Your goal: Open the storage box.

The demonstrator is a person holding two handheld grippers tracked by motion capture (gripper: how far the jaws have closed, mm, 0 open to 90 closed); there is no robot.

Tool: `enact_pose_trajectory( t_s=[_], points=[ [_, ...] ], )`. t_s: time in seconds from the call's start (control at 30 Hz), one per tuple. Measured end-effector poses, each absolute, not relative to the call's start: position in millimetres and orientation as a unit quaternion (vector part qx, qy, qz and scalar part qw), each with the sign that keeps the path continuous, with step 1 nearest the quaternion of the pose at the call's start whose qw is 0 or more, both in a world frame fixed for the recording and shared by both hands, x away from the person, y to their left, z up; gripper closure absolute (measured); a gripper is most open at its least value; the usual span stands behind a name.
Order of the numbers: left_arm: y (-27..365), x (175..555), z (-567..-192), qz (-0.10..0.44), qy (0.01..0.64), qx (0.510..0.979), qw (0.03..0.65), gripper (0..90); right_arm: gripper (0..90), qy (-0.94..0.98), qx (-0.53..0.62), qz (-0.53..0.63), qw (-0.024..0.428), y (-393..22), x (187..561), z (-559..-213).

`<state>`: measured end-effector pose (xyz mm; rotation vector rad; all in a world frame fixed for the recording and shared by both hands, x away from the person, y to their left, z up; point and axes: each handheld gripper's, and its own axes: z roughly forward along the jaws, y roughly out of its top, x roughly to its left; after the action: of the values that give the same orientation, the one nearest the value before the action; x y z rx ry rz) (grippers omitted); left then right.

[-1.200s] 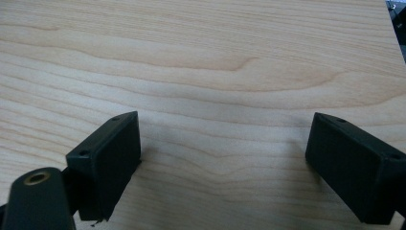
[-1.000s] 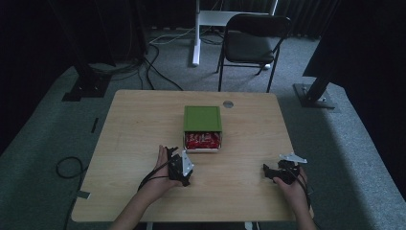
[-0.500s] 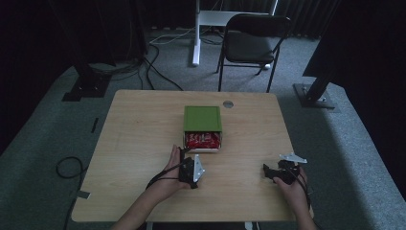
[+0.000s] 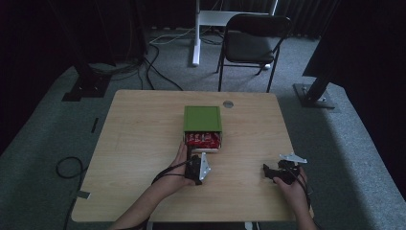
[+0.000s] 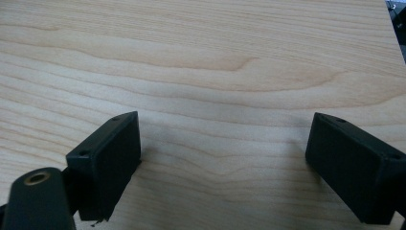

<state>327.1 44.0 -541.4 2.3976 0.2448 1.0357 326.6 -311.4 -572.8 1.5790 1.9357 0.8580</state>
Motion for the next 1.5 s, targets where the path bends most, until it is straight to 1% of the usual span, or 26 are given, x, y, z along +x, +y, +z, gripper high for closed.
enact_pose_trajectory(
  t_s=[0.43, 0.67, 0.77, 0.8, 1.0, 1.17, 1.3, 1.43, 1.47, 1.5],
  points=[
    [40, 332, -544, 0.399, 0.085, 0.877, 0.253, 2.1, 11.4, 0.71, 0.579, 0.315, 0.247, -311, 327, -573],
    [41, 332, -545, 0.411, 0.072, 0.874, 0.249, 2.2, 11.4, 0.71, 0.579, 0.315, 0.247, -311, 327, -573],
    [41, 333, -545, 0.435, 0.053, 0.866, 0.24, 6.4, 11.4, 0.71, 0.579, 0.315, 0.248, -311, 327, -573],
    [41, 333, -546, 0.435, 0.05, 0.866, 0.241, 7.6, 11.4, 0.71, 0.579, 0.315, 0.247, -311, 327, -573],
    [45, 334, -548, 0.459, 0.022, 0.859, 0.226, 20.2, 11.4, 0.71, 0.579, 0.315, 0.247, -311, 327, -573],
    [46, 333, -552, 0.468, 0.0, 0.859, 0.207, 21.3, 11.4, 0.71, 0.579, 0.315, 0.247, -311, 327, -573],
    [45, 332, -555, 0.486, -0.012, 0.852, 0.193, 24.3, 11.4, 0.71, 0.579, 0.315, 0.247, -311, 327, -573],
    [44, 332, -561, 0.501, -0.012, 0.844, 0.192, 29.4, 11.3, 0.71, 0.579, 0.315, 0.248, -311, 327, -573],
    [44, 333, -562, 0.502, -0.01, 0.843, 0.19, 34.3, 11.4, 0.71, 0.579, 0.315, 0.248, -311, 327, -573],
    [44, 333, -564, 0.504, -0.011, 0.841, 0.193, 34.7, 11.4, 0.71, 0.579, 0.315, 0.248, -311, 327, -573]
  ],
)
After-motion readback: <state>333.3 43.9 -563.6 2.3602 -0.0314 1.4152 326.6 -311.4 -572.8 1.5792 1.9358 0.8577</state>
